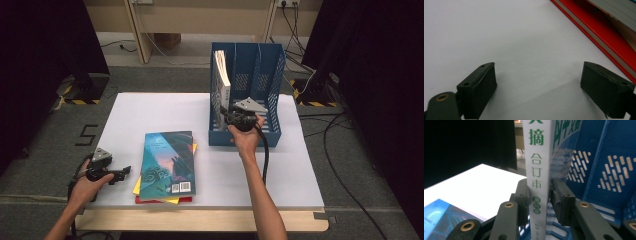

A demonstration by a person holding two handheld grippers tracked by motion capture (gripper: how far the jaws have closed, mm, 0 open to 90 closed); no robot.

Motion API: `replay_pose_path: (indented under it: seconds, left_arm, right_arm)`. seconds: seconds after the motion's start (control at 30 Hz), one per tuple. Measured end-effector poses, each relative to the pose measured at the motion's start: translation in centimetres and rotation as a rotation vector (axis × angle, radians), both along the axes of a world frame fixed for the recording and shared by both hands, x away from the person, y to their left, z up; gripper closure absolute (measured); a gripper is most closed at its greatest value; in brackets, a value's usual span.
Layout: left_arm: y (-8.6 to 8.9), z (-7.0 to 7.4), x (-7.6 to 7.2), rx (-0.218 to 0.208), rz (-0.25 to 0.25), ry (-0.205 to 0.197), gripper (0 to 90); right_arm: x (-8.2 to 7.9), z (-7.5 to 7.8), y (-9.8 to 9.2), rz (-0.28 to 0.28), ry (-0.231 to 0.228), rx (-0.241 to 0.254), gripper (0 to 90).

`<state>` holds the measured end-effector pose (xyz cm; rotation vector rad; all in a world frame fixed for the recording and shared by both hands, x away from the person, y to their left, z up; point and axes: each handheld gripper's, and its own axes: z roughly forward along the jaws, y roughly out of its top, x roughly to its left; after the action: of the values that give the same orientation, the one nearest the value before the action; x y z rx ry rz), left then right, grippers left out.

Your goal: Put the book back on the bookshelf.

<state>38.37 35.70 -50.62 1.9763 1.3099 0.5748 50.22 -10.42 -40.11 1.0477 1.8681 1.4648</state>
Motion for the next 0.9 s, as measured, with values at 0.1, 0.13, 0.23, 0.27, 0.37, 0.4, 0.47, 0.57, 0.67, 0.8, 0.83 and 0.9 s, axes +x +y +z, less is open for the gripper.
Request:
replay_pose_path:
  seconds: [0.1,0.13,0.23,0.27,0.37,0.4,0.47,0.57,0.67,0.8,0.83,0.9]
  left_arm:
    - [0.0,0.0,0.0,0.0,0.0,0.0,12.2]
    - [0.0,0.0,0.0,0.0,0.0,0.0,12.3]
    - [0.0,0.0,0.0,0.0,0.0,-0.001,12.3]
    - [0.0,0.0,0.0,0.0,0.0,0.0,12.2]
    - [0.0,0.0,0.0,0.0,0.0,0.0,12.2]
    - [0.0,0.0,0.0,0.0,-0.001,0.0,12.3]
    - [0.0,0.0,0.0,-0.001,0.0,0.0,12.2]
    - [0.0,0.0,0.0,-0.001,-0.001,0.0,12.3]
    - [0.0,0.0,0.0,-0.001,-0.001,0.0,12.3]
    - [0.0,0.0,0.0,-0.001,-0.001,0.0,12.2]
    - [0.0,0.0,0.0,-0.001,-0.001,0.001,12.2]
    - [0.0,0.0,0.0,-0.001,-0.001,0.0,12.2]
  right_arm:
    - [0.4,-0.1,0.7,-0.018,-0.01,0.001,69.6]
    - [0.4,-0.1,0.7,-0.018,-0.01,0.001,69.6]
    - [0.9,0.0,1.4,-0.025,-0.014,-0.021,69.8]
    - [1.0,0.1,1.6,-0.031,-0.016,-0.026,69.8]
    - [1.5,0.0,2.4,-0.037,-0.025,-0.039,69.7]
    - [1.7,0.0,2.7,-0.035,-0.023,-0.035,69.6]
    - [1.9,0.1,3.1,-0.031,-0.022,-0.042,69.1]
    - [2.1,0.2,3.7,-0.035,-0.026,-0.06,68.5]
    - [2.5,0.2,3.8,-0.035,-0.021,-0.057,68.1]
    - [2.6,0.1,3.7,-0.033,-0.001,-0.029,64.6]
    - [2.6,0.1,3.6,-0.031,0.001,-0.031,62.8]
    - [2.6,0.1,3.5,-0.031,0.004,-0.033,61.2]
